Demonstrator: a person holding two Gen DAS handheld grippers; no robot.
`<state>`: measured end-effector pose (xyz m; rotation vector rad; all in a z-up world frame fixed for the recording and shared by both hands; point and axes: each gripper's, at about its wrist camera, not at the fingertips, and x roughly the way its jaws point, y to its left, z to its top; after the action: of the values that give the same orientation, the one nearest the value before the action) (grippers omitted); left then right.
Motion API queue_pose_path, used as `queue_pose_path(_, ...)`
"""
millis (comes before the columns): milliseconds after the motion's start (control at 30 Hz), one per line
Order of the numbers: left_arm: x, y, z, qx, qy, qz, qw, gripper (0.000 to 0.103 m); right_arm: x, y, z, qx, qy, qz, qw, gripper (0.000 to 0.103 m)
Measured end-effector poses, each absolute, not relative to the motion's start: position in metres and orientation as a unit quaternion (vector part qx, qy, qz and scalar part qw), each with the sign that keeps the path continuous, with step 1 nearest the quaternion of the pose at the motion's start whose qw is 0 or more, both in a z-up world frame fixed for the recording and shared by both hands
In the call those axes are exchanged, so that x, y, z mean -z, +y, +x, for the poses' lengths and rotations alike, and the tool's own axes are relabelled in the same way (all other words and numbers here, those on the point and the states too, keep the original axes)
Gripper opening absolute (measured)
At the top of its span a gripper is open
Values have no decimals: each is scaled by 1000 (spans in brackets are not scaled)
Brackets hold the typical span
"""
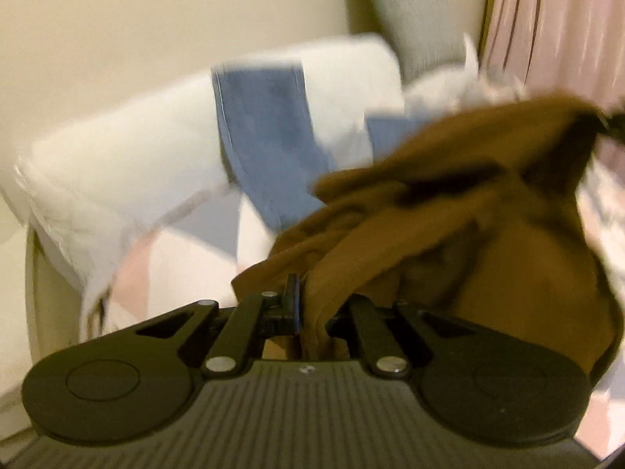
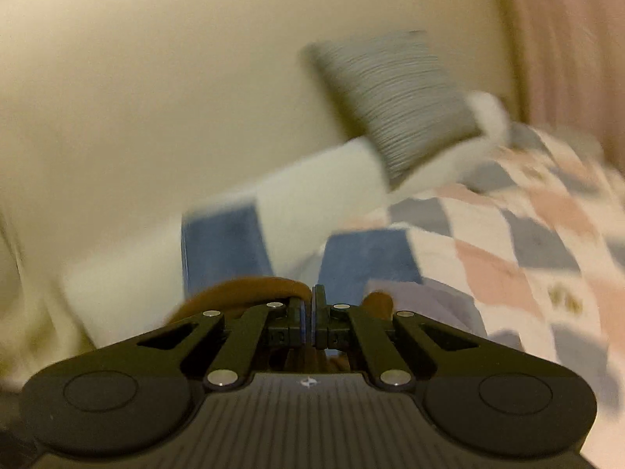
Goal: Fold clothes
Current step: 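Lift the brown shirt off the pile with both grippers and shake it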
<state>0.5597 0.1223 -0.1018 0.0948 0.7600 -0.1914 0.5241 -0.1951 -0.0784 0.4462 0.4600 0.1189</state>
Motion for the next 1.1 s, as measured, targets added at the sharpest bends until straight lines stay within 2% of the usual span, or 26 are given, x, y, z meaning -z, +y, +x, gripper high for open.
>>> queue_pose_path(133,38,123,549,131,305,30,943,3,39,-242,461,-46,153,311,937,2)
queue_pose_path(233,-3,118,536,164,266,18,950,3,4,-268,412,-30,105,337,935,2)
queue_pose_path(600,-133,67,445,269,144,7,952,3,-99,-329,143,100,-110,296,944,3)
queue_pose_path(767,-155,28,386,321,145,-2,936,3,-118,-345,-1,182,-182,278,926,3)
queue_pose_path(867,-159,-3,338,355,141,5,924,3,-123,-352,-77,226,-183,266,919,3)
queue_pose_path(1100,-147,-60,241,419,187,-15,888,3,-137,-366,-253,316,-205,242,894,3)
